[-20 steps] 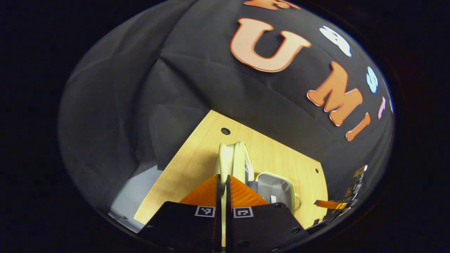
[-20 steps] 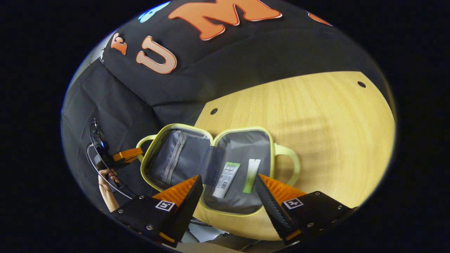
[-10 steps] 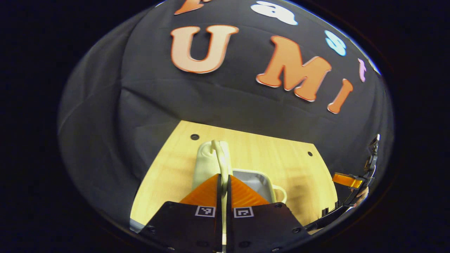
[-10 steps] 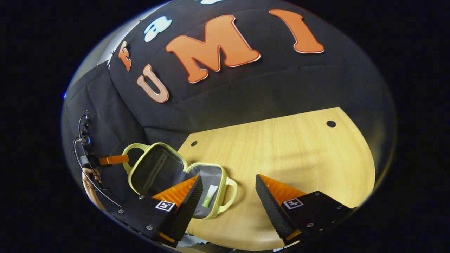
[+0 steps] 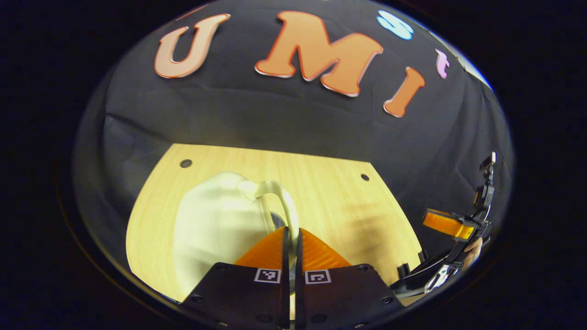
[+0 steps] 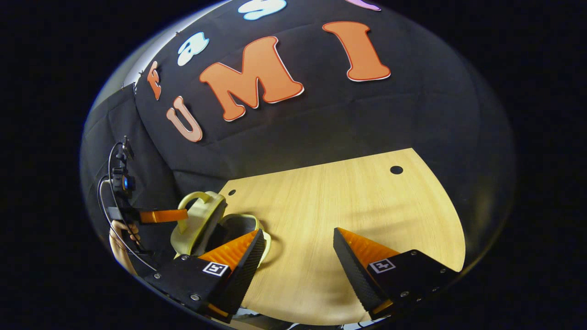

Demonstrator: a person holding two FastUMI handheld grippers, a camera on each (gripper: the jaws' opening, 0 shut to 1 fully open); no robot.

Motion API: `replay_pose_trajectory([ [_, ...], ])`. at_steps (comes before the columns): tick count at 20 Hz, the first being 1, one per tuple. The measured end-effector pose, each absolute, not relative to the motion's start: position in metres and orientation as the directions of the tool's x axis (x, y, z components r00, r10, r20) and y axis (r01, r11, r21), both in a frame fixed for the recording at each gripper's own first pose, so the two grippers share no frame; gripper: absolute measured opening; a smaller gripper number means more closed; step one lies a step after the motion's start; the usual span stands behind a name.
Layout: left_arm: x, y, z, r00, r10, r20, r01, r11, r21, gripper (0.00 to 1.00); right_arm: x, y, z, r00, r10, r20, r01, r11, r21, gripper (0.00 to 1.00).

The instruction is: First open the suitcase, pack the skin care products into it, and then close the suitcase.

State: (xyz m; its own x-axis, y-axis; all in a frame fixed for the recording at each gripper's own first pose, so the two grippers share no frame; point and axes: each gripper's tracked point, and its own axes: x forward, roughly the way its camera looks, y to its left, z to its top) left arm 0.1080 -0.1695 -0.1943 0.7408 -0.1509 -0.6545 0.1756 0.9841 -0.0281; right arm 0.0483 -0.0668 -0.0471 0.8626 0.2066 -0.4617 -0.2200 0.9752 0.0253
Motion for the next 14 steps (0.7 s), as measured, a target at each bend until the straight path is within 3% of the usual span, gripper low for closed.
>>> replay_pose_trajectory([
  [11,0.114,-0.189,-0.306,0.585,-0.122,-0.802,0.257,0.966,0.041,0.05,0.047,-0.108,-0.062,0.855,0.131,-0.502,-0.148,0.989,0.006,0.96],
  [14,0.119,-0.187,-0.309,0.595,-0.095,-0.798,0.271,0.958,0.088,0.05,0.048,-0.114,-0.066,0.851,0.108,-0.514,-0.138,0.99,-0.021,0.96],
])
